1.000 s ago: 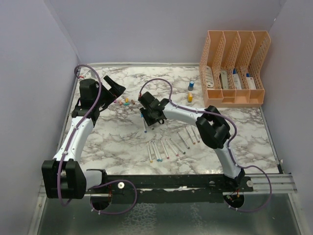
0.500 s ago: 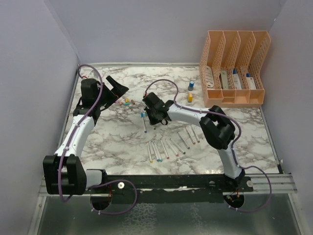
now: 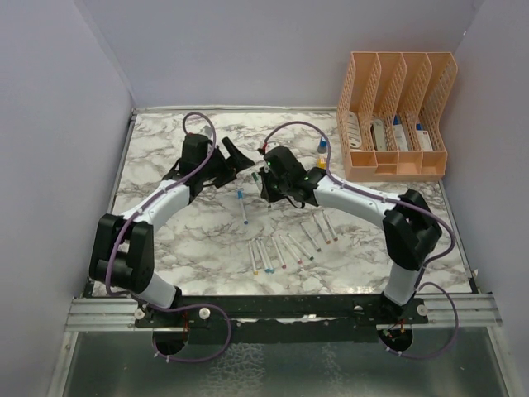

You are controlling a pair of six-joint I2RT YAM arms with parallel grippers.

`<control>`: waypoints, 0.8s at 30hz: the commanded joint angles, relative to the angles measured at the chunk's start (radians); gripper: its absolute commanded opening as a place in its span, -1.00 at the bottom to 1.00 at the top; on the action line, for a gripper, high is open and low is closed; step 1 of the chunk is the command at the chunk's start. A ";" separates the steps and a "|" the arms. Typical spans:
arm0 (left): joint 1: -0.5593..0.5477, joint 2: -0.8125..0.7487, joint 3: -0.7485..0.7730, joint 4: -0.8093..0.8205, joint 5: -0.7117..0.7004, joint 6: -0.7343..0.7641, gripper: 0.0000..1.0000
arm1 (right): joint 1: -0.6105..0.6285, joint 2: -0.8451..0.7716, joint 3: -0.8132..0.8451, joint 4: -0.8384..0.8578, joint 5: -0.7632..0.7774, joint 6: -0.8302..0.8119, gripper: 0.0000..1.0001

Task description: Open the pen caps

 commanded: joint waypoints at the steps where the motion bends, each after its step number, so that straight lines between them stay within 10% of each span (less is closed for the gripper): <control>1: -0.035 0.050 0.055 0.092 0.025 -0.039 0.69 | 0.006 -0.098 -0.055 0.068 -0.044 -0.021 -0.97; 24: -0.135 0.123 0.072 0.156 0.044 -0.072 -0.29 | 0.007 -0.168 -0.079 0.104 -0.061 -0.052 -0.97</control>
